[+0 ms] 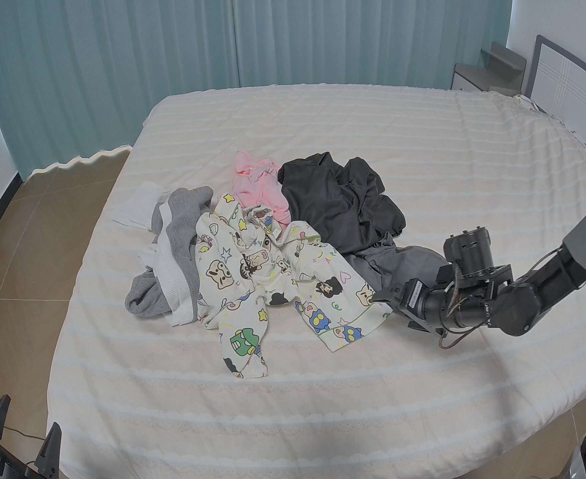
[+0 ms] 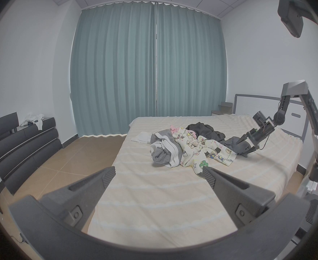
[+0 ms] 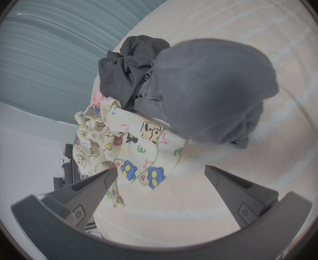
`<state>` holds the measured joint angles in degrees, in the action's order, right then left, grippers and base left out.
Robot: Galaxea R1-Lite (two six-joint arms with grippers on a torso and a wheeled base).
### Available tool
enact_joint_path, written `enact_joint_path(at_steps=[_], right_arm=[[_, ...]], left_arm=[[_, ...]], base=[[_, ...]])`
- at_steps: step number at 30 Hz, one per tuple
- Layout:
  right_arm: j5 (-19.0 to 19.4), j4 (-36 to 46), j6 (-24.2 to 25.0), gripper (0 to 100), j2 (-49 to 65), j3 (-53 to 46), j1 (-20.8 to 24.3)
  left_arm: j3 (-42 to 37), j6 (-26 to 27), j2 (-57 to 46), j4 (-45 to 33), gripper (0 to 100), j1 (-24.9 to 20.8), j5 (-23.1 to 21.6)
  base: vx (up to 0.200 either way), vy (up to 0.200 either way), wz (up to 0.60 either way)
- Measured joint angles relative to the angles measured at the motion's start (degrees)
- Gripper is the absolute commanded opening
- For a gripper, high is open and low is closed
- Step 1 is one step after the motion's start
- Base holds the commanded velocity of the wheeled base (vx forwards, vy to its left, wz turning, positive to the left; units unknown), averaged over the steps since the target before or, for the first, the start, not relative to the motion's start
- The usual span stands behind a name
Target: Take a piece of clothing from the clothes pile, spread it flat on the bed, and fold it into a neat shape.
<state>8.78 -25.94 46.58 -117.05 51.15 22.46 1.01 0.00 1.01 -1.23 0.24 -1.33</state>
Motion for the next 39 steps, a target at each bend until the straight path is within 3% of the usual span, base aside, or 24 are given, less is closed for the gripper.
enact_joint_path(at_steps=[7,16,21,26,27,31,39], right_arm=[[-4.9,-0.5,0.7,100,-6.9,7.0,0.9],[-7.5,0.0,0.6,100,-11.3,12.4,2.5],[-11.4,0.0,0.4,100,-14.5,16.1,4.5],[-12.8,-0.1,0.3,100,-17.0,19.4,5.4],[-13.2,-0.1,0.3,0,-17.5,19.9,5.5],[-15.7,-0.2,-0.4,0,-19.0,21.4,6.1],[-16.0,-0.4,-0.7,0,-18.9,20.7,7.4]], left_arm=[[0.0,-0.1,0.0,0.0,100,0.0,0.0],[0.0,-0.2,0.0,0.0,100,0.0,0.0],[0.0,-0.2,0.0,0.0,100,0.0,0.0],[0.0,-0.2,0.0,0.0,100,0.0,0.0],[0.0,-0.2,0.0,0.0,100,0.0,0.0],[0.0,-0.2,0.0,0.0,100,0.0,0.0],[0.0,-0.2,0.0,0.0,100,0.0,0.0]], base=[[0.0,0.0,0.0],[0.0,0.0,0.0],[0.0,0.0,0.0],[0.0,0.0,0.0],[0.0,0.0,0.0],[0.0,0.0,0.0],[0.0,0.0,0.0]])
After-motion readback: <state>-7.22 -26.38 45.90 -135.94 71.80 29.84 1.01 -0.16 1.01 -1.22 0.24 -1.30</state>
